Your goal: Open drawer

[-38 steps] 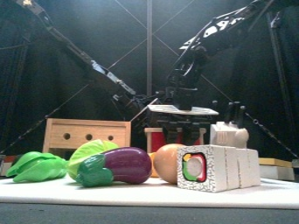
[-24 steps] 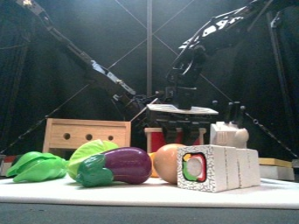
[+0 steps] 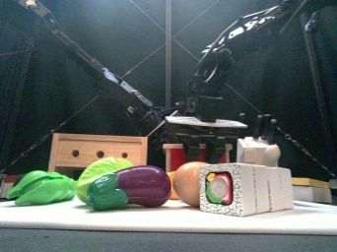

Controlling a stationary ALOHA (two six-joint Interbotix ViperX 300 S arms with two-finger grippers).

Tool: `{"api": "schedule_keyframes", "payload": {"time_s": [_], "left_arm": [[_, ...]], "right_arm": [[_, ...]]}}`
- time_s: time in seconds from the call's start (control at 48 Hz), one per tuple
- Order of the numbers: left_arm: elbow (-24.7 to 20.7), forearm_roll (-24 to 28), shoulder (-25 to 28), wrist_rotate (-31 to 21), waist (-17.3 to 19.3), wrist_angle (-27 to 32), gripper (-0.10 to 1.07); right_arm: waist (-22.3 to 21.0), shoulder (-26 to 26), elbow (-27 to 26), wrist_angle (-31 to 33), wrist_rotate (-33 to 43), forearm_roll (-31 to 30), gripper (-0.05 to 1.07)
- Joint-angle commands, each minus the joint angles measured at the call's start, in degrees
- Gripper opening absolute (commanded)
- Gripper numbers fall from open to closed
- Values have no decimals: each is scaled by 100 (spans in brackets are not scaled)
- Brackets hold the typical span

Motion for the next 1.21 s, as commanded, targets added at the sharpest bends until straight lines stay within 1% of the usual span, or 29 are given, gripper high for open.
{"api": "schedule_keyframes", "payload": {"time_s": [0.0, 0.458, 0.958, 1.188], "left_arm": [[-123, 9, -62, 18, 0, 9, 68], [-141, 0, -62, 18, 0, 9, 68], [-149, 0, -62, 18, 9, 0, 68], [-149, 0, -62, 18, 9, 0, 68]], "right_arm": [[88, -132, -141, -9, 0, 35, 56], [220, -237, -141, 0, -79, 185, 56], [527, -246, -255, 0, -26, 193, 56], [668, -246, -299, 193, -26, 255, 56]]}}
